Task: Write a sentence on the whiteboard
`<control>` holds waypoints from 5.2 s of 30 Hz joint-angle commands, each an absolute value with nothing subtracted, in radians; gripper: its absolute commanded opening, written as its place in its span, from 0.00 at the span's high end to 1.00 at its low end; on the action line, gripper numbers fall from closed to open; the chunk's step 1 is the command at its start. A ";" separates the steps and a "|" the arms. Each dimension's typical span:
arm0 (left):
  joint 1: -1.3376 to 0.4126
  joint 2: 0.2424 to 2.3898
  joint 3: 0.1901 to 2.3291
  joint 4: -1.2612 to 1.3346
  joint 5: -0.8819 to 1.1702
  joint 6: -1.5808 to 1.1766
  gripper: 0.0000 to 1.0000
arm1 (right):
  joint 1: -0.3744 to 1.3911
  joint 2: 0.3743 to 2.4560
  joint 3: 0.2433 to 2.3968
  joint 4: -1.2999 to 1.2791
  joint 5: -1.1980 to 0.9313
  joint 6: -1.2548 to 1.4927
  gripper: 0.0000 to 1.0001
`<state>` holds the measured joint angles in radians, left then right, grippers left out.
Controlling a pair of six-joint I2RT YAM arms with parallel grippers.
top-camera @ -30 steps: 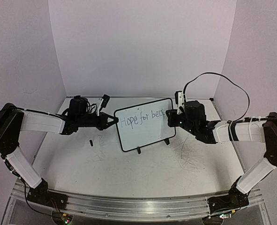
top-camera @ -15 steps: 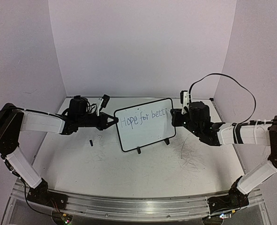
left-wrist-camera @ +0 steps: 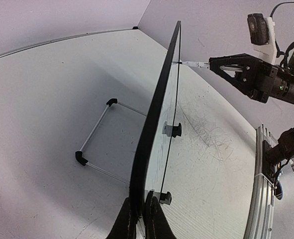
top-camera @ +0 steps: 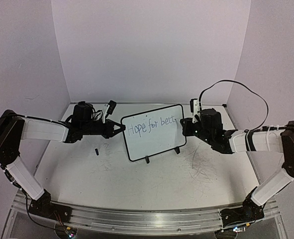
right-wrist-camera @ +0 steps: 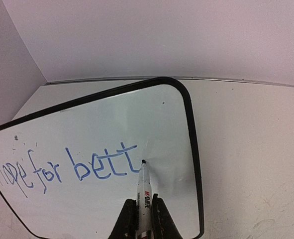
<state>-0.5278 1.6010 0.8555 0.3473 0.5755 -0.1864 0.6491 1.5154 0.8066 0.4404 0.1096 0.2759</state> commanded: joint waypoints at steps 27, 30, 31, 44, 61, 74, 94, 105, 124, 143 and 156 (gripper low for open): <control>-0.523 1.592 0.860 0.296 0.518 -0.127 1.00 | 0.644 1.529 0.847 0.473 0.212 0.308 1.00; -0.523 1.591 0.863 0.296 0.518 -0.127 1.00 | 0.645 1.525 0.848 0.491 0.193 0.300 1.00; -0.523 1.591 0.864 0.296 0.518 -0.127 1.00 | 0.645 1.524 0.848 0.496 0.189 0.298 1.00; -0.523 1.595 0.868 0.295 0.519 -0.126 1.00 | 0.645 1.532 0.851 0.515 0.147 0.293 1.00; -0.523 1.594 0.865 0.295 0.517 -0.124 1.00 | 0.645 1.545 0.817 0.495 0.099 0.305 1.00; -0.523 1.594 0.865 0.295 0.517 -0.124 1.00 | 0.645 1.551 0.795 0.477 0.130 0.311 1.00; -0.523 1.592 0.861 0.293 0.514 -0.123 1.00 | 0.643 1.547 0.830 0.427 0.199 0.275 1.00; -0.523 1.593 0.863 0.292 0.517 -0.123 1.00 | 0.632 1.465 0.837 0.430 0.160 0.233 1.00; -0.523 1.597 0.867 0.291 0.518 -0.122 1.00 | 0.628 1.537 0.882 0.451 0.146 0.229 1.00; -0.523 1.597 0.870 0.289 0.520 -0.120 1.00 | 0.627 1.542 0.821 0.441 0.171 0.267 1.00; -0.523 1.594 0.866 0.288 0.519 -0.120 1.00 | 0.628 1.542 0.801 0.442 0.134 0.282 1.00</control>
<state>-0.5274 1.5997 0.8558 0.3389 0.5732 -0.1831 0.6308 1.5391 0.8074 0.4316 0.1514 0.2686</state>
